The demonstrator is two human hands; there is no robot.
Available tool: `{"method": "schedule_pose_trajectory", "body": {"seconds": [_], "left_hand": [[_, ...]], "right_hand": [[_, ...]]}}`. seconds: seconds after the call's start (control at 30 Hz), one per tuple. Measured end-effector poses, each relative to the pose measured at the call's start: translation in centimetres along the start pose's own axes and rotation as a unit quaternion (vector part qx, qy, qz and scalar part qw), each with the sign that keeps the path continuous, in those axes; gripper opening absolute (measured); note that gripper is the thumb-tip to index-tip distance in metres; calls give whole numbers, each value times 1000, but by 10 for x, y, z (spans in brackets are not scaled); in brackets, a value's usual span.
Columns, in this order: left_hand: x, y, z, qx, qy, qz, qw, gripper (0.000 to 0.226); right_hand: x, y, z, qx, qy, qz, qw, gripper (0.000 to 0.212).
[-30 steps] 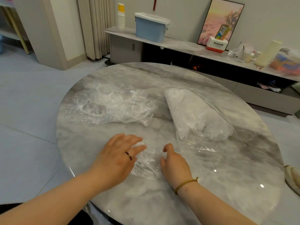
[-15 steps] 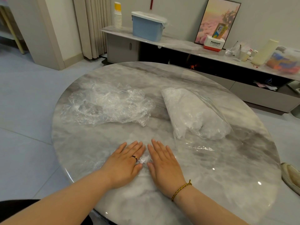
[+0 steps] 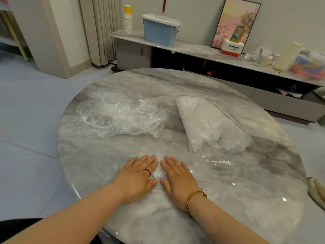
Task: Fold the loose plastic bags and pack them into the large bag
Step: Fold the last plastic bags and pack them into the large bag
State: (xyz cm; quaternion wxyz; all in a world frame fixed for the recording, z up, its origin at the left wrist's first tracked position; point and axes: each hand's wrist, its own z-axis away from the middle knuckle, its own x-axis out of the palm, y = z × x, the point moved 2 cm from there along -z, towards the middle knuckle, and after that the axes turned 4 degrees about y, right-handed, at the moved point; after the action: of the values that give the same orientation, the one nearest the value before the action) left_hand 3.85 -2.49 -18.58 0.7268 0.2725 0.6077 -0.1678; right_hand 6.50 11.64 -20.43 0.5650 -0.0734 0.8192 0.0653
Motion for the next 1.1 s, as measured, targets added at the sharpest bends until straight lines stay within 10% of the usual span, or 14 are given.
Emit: {"method": "schedule_pose_trajectory", "body": {"seconds": [0.13,0.27,0.57,0.83,1.03,1.1], "left_hand": [[-21,-4,-1,0,44,-13,999,99],[-26,-14,1,-40,53,16,998,35],[-28,-39,15,-118,73,38,990,11],[-32,-37,18,-64,122,204,969,40],[-24,-26,24,-87,8,470,878,24],[-24,-24,26,-77,-11,445,892,60]], "right_hand": [[-3,2,-1,-42,122,-30,991,34],[-25,-9,-6,-127,168,-156,965,15],[-23,-41,20,-322,27,-161,933,47],[-29,-30,11,-64,21,-308,949,13],[-26,-20,5,266,-40,-538,799,18],[-27,-17,4,326,-50,-577,747,25]]}}
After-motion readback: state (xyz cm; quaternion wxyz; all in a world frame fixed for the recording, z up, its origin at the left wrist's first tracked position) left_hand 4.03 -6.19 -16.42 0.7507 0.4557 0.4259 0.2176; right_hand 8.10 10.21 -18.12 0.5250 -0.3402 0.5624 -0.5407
